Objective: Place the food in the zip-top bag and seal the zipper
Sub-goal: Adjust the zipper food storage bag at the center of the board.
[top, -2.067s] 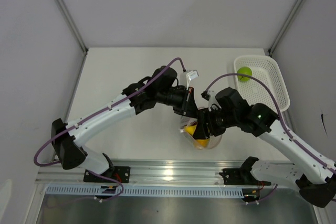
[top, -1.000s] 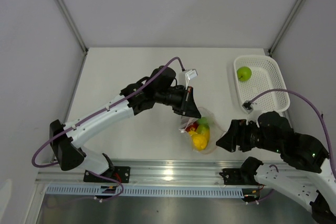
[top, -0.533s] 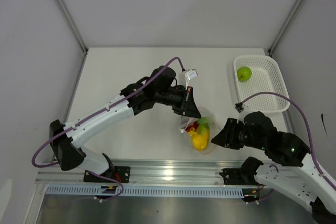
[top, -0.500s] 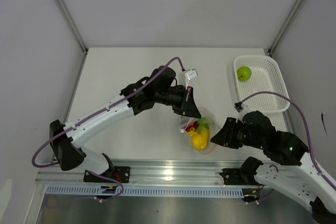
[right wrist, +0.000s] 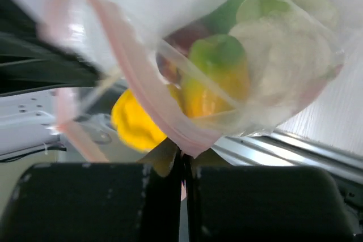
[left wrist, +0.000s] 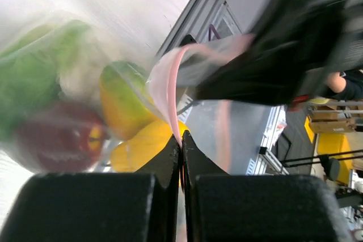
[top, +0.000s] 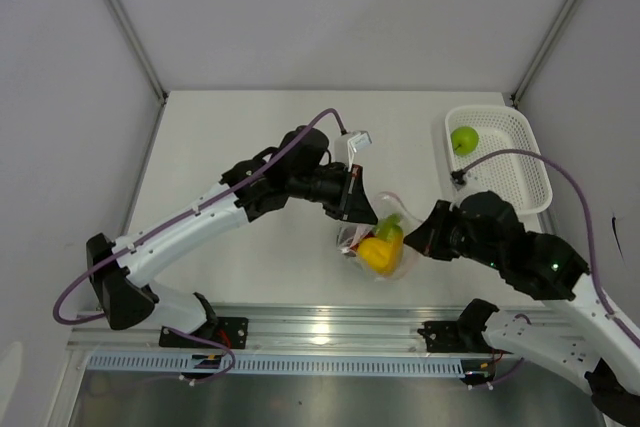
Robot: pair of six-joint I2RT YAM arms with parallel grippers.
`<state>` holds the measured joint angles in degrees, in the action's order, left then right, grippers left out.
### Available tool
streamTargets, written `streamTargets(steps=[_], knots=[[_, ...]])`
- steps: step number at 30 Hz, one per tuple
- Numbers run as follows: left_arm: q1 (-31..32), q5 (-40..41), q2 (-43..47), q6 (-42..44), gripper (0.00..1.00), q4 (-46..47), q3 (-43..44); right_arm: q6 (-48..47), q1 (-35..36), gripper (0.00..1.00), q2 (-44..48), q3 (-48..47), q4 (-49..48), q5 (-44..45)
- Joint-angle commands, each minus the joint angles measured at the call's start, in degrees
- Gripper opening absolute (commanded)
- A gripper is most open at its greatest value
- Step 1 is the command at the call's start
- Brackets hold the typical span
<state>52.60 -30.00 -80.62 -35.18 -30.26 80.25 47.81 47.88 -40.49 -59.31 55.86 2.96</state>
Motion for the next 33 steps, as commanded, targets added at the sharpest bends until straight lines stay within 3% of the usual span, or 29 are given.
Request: streamTargets(steps=[1, 5, 13, 19, 25, 33], knots=[[0.4, 1.52, 4.24, 3.18, 0.01, -0.41, 2.72, -5.0, -0.07, 0.0, -0.29, -13.69, -0.93, 6.26], [0.4, 2.67, 6.96, 2.75, 0.01, 0.11, 1.32, -6.5, -0.07, 0.0, -2.22, -16.98, -0.57, 5.65], [0.4, 1.08, 4.95, 0.2, 0.01, 3.28, -4.22, -7.99, -3.66, 0.0, -4.95, -9.08, -2.06, 6.71], [0.4, 1.0, 5.3, 0.9, 0.01, 1.35, -0.53, -13.0, -14.11, 0.0, -7.85, -8.98, -2.51, -1.64], [0.49, 1.96, 5.83, 0.99, 0.01, -0.15, 0.26, -17.05, -18.86, 0.0, -10.48, -16.63, -1.98, -7.7], [0.49, 0.11, 4.33, -0.51, 0.01, 3.46, -3.17, -19.16, -26.96, 0.0, -17.6, -13.28, -4.79, -18.86]])
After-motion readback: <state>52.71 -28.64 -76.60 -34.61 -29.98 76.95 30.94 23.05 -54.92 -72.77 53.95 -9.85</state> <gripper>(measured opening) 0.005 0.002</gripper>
